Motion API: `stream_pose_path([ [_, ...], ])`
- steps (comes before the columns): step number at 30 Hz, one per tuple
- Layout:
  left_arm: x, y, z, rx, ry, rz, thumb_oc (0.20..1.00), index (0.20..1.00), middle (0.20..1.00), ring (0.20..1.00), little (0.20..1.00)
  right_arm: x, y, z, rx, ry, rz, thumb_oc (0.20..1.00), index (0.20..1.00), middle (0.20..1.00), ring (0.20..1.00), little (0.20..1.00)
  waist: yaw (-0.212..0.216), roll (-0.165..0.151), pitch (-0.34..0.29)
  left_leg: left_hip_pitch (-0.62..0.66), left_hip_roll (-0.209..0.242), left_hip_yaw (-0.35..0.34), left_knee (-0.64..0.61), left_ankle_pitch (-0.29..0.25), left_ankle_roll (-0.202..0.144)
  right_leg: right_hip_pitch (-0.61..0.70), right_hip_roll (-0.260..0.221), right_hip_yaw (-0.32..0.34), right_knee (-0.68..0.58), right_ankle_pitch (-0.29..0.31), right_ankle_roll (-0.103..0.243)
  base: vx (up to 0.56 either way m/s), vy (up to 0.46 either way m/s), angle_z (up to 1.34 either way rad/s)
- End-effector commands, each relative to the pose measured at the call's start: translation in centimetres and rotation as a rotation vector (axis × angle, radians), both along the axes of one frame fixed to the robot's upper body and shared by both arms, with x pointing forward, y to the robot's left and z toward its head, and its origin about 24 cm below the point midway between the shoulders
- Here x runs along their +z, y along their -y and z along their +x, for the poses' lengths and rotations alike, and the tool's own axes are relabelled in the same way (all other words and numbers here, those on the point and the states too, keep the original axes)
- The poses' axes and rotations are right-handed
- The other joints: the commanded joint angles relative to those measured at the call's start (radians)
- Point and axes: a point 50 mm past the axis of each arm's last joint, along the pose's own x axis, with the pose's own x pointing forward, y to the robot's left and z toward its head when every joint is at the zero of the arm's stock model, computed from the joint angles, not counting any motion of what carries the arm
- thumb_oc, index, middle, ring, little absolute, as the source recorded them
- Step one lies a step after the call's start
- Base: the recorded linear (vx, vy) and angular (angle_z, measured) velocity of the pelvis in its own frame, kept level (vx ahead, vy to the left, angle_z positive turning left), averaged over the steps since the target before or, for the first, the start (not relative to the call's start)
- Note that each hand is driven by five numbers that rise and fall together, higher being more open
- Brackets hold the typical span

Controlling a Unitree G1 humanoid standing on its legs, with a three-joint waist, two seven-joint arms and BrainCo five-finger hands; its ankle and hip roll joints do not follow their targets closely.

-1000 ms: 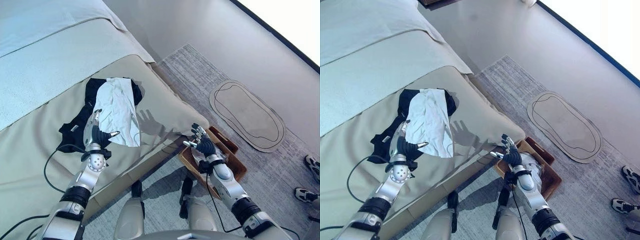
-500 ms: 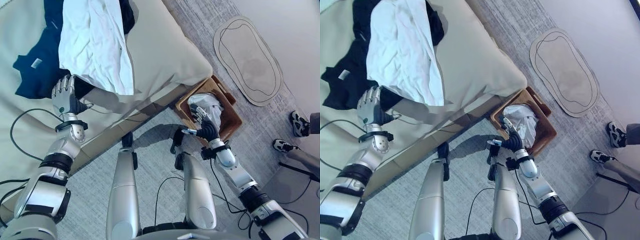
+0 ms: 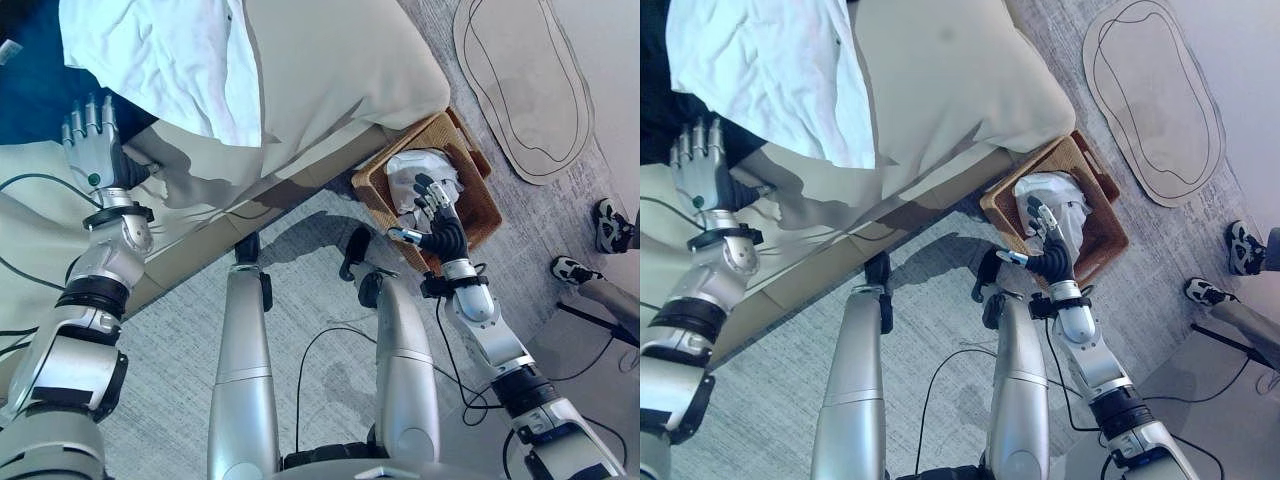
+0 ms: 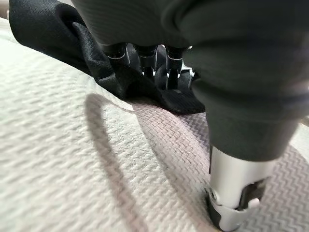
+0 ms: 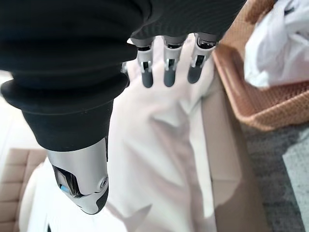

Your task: Pick up clothes into the bucket

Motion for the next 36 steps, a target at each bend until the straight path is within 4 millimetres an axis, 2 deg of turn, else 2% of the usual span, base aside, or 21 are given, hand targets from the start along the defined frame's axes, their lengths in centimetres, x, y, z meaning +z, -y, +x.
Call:
stream_pose_path([
  [1,1.1,-3.3,-1.2,0.160,0.068,-0.091,1.000,1.000,1.000,1.000,1.000,1.5,0.6,-1.2,-0.007,0.107,0.061,1.000,1.000,1.000,1.000,1.000,0.003,0.011,-0.055,0.002,-0.001,0.024,0.042,-0.042,0.032,0.022,-0.020,0.040,0.065,-0.013,0.081,0.00,0.000,0.00],
  [12,2.4,-5.3,-2.3,0.195,0.390,-0.479,1.000,1.000,1.000,1.000,1.000,1.1,-0.6,-1.4,0.044,0.086,0.075,1.000,1.000,1.000,1.000,1.000,-0.003,-0.001,-0.091,-0.013,-0.007,0.012,0.025,-0.038,0.032,0.007,-0.018,0.025,0.060,-0.019,0.080,0.00,0.000,0.00],
  [15,2.8,-5.6,-2.3,0.183,0.406,-0.540,1.000,1.000,1.000,1.000,1.000,1.2,-0.9,-1.4,0.058,0.084,0.071,1.000,1.000,1.000,1.000,1.000,-0.004,-0.001,-0.096,-0.019,-0.009,0.009,0.022,-0.036,0.032,0.009,-0.018,0.019,0.053,-0.015,0.081,0.00,-0.010,0.02],
  [21,4.4,-5.8,-1.9,0.145,0.397,-0.559,1.000,1.000,1.000,1.000,1.000,1.1,-0.9,-1.3,0.065,0.079,0.058,1.000,1.000,1.000,1.000,1.000,-0.009,-0.003,-0.103,-0.027,-0.010,0.004,0.018,-0.032,0.033,0.004,-0.017,0.015,0.049,-0.013,0.083,0.00,-0.008,0.03],
  [30,6.9,-3.9,-0.3,0.009,0.311,-0.482,1.000,1.000,1.000,1.000,1.000,1.3,-0.6,-1.3,0.067,0.083,0.046,1.000,1.000,1.000,1.000,1.000,-0.018,0.002,-0.113,-0.038,-0.014,0.005,0.009,-0.027,0.037,-0.003,-0.016,0.010,0.036,-0.006,0.083,0.00,0.005,0.01],
  [31,7.1,-3.8,-0.2,-0.001,0.307,-0.487,0.542,0.542,0.542,0.542,0.542,1.2,-0.5,-1.3,0.065,0.079,0.046,1.000,1.000,1.000,1.000,1.000,-0.018,0.003,-0.114,-0.039,-0.015,0.005,0.010,-0.027,0.037,-0.005,-0.015,0.010,0.037,-0.006,0.083,-0.01,0.011,0.04],
  [32,7.2,-3.8,-0.2,-0.009,0.303,-0.486,0.200,0.200,0.200,0.200,0.200,1.2,-0.3,-1.3,0.061,0.076,0.045,1.000,1.000,1.000,1.000,1.000,-0.018,0.004,-0.114,-0.041,-0.016,0.006,0.013,-0.027,0.038,-0.007,-0.016,0.011,0.039,-0.006,0.083,0.00,0.015,0.05],
  [36,7.4,-3.4,-0.1,-0.035,0.294,-0.469,0.200,0.200,0.200,0.200,0.200,1.0,-0.1,-1.4,0.053,0.067,0.039,1.000,1.000,1.000,1.000,1.000,-0.017,0.009,-0.117,-0.040,-0.019,0.008,0.014,-0.026,0.039,-0.009,-0.017,0.012,0.043,-0.006,0.083,0.00,0.005,0.01],
])
